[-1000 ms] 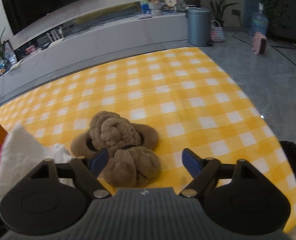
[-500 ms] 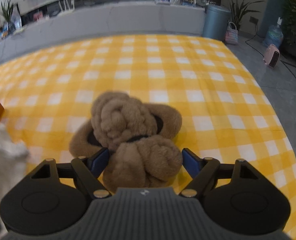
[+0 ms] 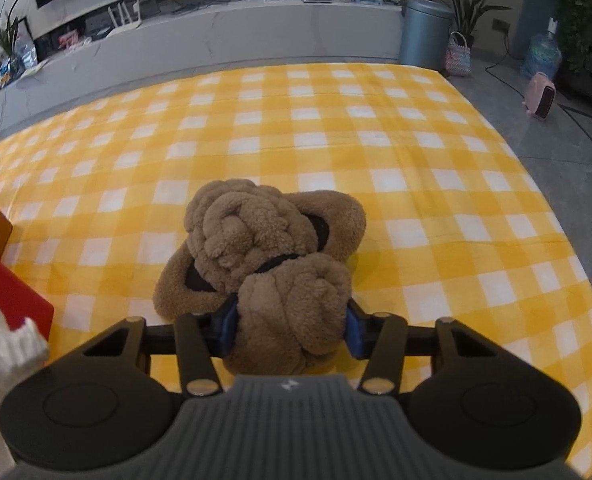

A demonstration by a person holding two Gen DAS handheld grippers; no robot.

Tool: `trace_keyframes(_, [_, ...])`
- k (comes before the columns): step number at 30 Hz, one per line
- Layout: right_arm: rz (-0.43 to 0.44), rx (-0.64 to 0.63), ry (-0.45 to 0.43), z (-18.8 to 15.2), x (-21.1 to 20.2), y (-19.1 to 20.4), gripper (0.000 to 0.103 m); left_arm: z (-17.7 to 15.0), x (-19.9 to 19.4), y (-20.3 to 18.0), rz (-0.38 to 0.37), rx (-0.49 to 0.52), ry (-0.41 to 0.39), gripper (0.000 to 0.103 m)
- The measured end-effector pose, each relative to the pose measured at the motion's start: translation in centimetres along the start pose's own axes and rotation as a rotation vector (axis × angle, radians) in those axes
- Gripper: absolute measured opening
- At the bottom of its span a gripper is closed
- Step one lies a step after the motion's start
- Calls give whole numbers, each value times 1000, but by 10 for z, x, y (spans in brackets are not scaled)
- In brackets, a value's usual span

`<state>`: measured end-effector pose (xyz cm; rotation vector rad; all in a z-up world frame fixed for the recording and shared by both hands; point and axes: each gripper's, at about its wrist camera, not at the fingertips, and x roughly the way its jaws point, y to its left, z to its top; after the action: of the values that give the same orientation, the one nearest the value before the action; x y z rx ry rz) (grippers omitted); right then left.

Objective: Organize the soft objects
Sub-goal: 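Grasp the brown yarn bundle with the right gripper while the left holds the tissues, then carry the brown yarn into the box and open the right gripper while the left carries tissues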

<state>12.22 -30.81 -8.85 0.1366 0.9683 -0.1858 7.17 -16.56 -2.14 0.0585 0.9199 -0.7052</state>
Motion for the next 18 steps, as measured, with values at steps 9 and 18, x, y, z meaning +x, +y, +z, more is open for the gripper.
trace_keyframes(9, [-21, 170, -57, 14, -32, -18, 47, 36, -19, 12, 0, -88, -65, 29])
trace_keyframes(18, [46, 158, -206, 72, -93, 47, 47, 54, -88, 58, 109, -128, -243, 29])
